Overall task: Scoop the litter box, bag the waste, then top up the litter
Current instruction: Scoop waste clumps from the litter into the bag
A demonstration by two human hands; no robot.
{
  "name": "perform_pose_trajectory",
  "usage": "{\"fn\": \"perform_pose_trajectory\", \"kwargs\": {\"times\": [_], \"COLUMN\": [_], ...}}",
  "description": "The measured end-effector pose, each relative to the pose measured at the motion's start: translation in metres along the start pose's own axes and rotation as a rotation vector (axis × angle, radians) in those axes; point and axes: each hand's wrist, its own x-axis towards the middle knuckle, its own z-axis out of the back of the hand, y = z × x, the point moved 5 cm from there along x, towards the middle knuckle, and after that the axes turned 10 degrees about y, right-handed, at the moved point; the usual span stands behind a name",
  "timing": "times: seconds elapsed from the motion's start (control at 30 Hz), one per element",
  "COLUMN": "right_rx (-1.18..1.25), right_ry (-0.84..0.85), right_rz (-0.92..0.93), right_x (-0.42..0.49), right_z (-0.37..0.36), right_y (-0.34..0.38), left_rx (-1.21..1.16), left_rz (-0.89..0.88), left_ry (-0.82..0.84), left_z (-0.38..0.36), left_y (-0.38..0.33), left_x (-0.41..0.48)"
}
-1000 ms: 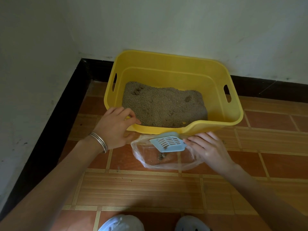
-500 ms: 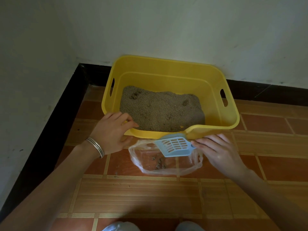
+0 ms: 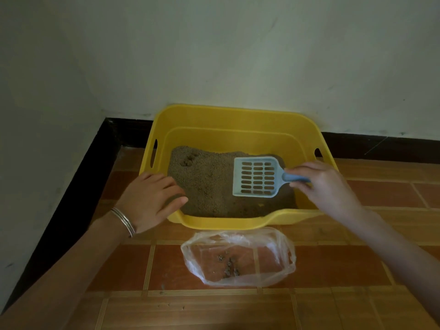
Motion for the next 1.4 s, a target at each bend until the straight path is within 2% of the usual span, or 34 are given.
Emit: {"fn": "perform_pose_trajectory", "kwargs": {"times": [0.23,0.3,0.4,0.57,0.8,0.97,1.2,1.4], "right_rx": [-0.206,-0.247,-0.140,0.020,0.078,0.223,0.314,0.400], "right_ry": [0.466,0.544,0.607,0.610,0.687,0.637,0.548,0.434], "right_rz": [-0.254,-0.291,-0.345,-0.328,-0.190,-0.138,-0.239,-0.223], "right_x": [0.039,0.044,0.051,0.070,0.089,0.091,0.072,0.060], "right_z": [-0.036,-0.046,-0.065,-0.087,-0.097,-0.109,-0.094,-0.071], "right_y": [-0.047,-0.056,-0.062,-0.062,-0.061,-0.047,-0.052,-0.039], "left_rx": [-0.047,-0.051,-0.066,-0.086,-0.103,-0.100,-0.106,-0.094], "left_rz": [-0.003,0.004,0.011,0.014,0.020,0.025,0.038,0.057], "left_ry": [-0.035,-0.037,-0.053,-0.043,-0.016,-0.016,0.012,0.006], "left_z": [0.002,0.000,0.002,0.002,0.002,0.002,0.003,0.004], "left_y": [0.007,0.007,0.007,0.007,0.007,0.006,0.006,0.006], "left_x": [0.003,0.004,0.005,0.005,0.006,0.006,0.007,0.007]}}
